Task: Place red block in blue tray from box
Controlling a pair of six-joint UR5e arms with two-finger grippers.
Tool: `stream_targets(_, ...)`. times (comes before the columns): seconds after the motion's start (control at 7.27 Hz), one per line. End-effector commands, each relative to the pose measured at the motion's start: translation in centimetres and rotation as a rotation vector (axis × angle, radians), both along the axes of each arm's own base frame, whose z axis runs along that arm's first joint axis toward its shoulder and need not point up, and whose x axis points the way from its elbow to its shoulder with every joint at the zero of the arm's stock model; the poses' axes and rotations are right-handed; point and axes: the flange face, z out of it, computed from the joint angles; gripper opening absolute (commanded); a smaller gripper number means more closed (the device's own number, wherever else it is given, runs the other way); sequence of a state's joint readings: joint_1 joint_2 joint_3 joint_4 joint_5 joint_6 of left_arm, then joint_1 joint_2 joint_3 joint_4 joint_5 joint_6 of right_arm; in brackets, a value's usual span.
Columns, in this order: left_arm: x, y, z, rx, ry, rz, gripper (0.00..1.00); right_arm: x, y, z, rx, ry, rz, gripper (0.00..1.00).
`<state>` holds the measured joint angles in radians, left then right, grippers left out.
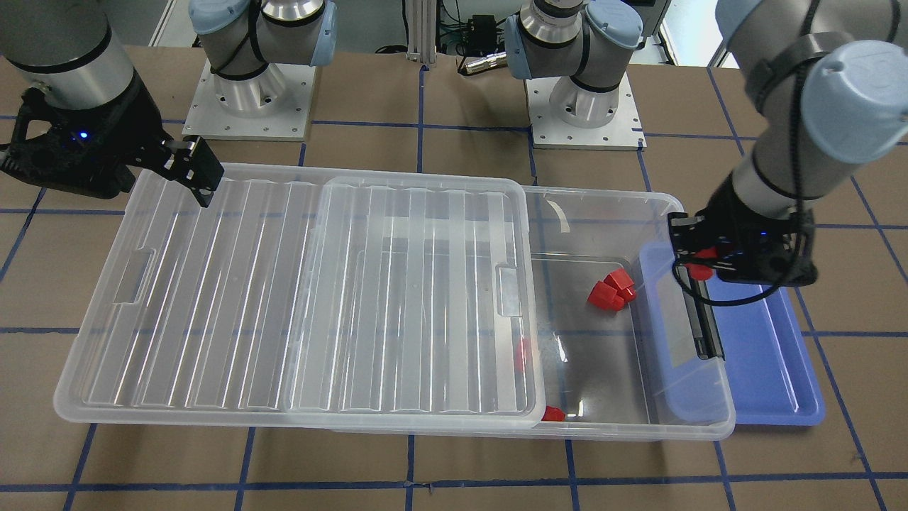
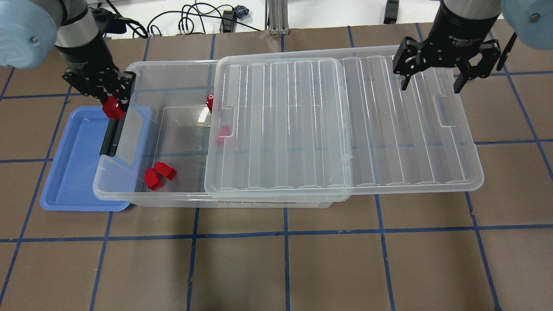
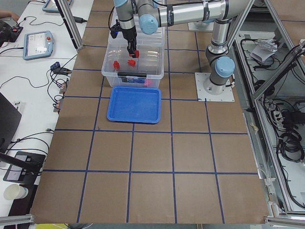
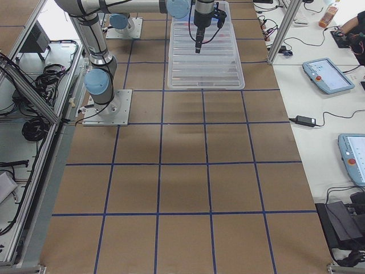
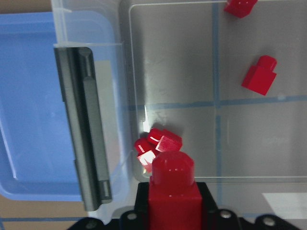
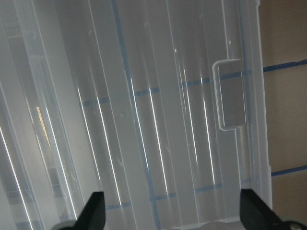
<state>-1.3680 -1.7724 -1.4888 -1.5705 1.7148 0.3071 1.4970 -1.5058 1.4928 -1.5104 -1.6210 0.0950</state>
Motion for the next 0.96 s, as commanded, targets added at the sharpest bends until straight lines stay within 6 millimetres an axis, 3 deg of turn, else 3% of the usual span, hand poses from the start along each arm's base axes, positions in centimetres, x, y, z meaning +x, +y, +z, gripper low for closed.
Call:
stream_targets(0.0, 11.9, -0.2, -3.8, 0.025, 0.105, -0.058, 0.0, -6.8, -0.9, -0.9, 0.012, -0.011, -0.034, 1.0)
stream_targets(0.28, 16.7, -0.1, -10.3, -0.034, 0.121, -0.11, 0.0, -11.5, -1.2, -2.7, 0.024, -0.019, 0.021, 1.0)
stream_targets(0.41, 17.0, 0.5, -15.0, -0.055, 0.187, -0.099, 0.0, -14.8, -1.1, -3.8, 0.01, -0.02, 0.142, 1.0)
stream_targets(0.55, 17.2, 0.5, -18.3, -0.108, 0.156, -0.113, 0.0, -18.2, 0.0, -6.9, 0.036, -0.025, 0.183, 1.0)
stream_targets(0.69, 17.4, 0.3, -19.5, -0.13, 0.139, -0.115, 0.02, -20.7, 1.8, -9.9, 0.048, -0.034, 0.13, 1.0)
stream_targets(0.83, 17.6, 0.3, -19.9, -0.128, 0.147, -0.109, 0.51, -20.7, 2.6, -12.1, 0.06, -0.063, 0.115, 1.0)
